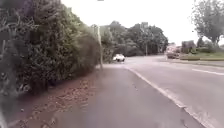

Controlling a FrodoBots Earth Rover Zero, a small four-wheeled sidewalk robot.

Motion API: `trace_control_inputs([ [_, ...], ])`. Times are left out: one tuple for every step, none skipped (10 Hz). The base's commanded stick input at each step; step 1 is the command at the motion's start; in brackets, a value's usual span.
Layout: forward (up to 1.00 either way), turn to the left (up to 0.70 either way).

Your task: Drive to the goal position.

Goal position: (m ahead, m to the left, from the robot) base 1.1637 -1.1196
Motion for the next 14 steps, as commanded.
trace_control_inputs([
  [1.00,-0.32],
  [1.00,-0.40],
  [1.00,-0.40],
  [1.00,-0.40],
  [1.00,-0.24],
  [1.00,0.00],
  [1.00,0.00],
  [1.00,0.00],
  [1.00,0.00],
  [1.00,0.00],
  [1.00,0.00],
  [1.00,0.00],
  [1.00,0.00],
  [1.00,0.00],
])
